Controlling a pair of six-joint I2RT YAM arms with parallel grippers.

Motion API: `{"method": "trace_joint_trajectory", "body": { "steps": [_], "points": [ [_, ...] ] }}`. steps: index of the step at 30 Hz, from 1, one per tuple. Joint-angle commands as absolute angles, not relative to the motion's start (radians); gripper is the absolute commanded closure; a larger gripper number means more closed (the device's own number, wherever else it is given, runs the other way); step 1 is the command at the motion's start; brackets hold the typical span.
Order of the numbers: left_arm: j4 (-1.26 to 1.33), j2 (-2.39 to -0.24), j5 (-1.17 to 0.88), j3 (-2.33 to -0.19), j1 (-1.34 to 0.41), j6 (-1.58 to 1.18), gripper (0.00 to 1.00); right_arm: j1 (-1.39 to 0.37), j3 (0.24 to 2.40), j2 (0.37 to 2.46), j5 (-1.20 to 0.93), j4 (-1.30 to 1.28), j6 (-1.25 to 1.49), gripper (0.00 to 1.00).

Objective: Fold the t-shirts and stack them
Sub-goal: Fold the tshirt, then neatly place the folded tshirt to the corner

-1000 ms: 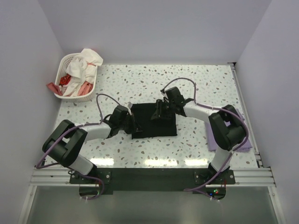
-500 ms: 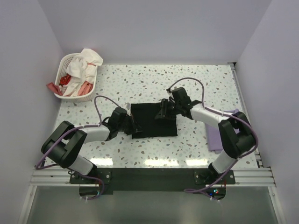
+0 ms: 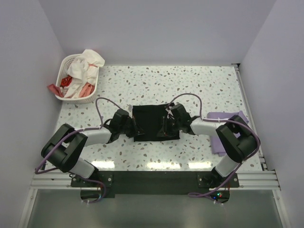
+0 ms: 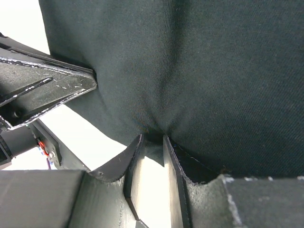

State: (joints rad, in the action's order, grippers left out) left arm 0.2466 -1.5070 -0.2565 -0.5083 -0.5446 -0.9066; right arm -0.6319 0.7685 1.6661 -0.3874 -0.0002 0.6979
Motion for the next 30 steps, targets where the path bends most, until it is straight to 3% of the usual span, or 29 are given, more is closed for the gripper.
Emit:
{"method": "trace_joint_trajectory", "body": {
  "steps": [1, 9, 11, 16, 20, 21, 24, 30],
  "points": [
    [0.178, -1.482, -0.236, -0.511, -0.546, -0.890, 1.00, -0.635, 0.692, 1.689, -0.284, -0.021, 0.684, 0.72],
    [0.002, -1.419, -0.206, -0.705, -0.548, -0.770, 0.95, -0.634, 0.758, 1.511, -0.298, -0.118, 0.687, 0.68],
    [-0.035, -1.408, -0.215, -0.741, -0.555, -0.759, 0.90, -0.634, 0.776, 1.470, -0.272, -0.141, 0.692, 0.64],
    [-0.034, -1.434, -0.238, -0.818, -0.635, -0.771, 0.88, -0.556, 0.836, 1.370, -0.198, -0.239, 0.655, 0.55],
    [0.024, -1.520, -0.244, -0.824, -0.693, -0.793, 0.88, -0.401, 0.865, 1.367, -0.207, -0.296, 0.597, 0.53],
    [0.055, -1.538, -0.253, -0.819, -0.701, -0.798, 0.89, -0.384, 0.877, 1.371, -0.195, -0.302, 0.562, 0.48],
    [0.087, -1.620, -0.262, -0.824, -0.732, -0.798, 0.90, -0.348, 0.905, 1.416, -0.164, -0.314, 0.497, 0.40],
    [0.124, -1.738, -0.273, -0.793, -0.750, -0.795, 0.92, -0.342, 0.939, 1.552, -0.178, -0.256, 0.446, 0.34]
  ]
}}
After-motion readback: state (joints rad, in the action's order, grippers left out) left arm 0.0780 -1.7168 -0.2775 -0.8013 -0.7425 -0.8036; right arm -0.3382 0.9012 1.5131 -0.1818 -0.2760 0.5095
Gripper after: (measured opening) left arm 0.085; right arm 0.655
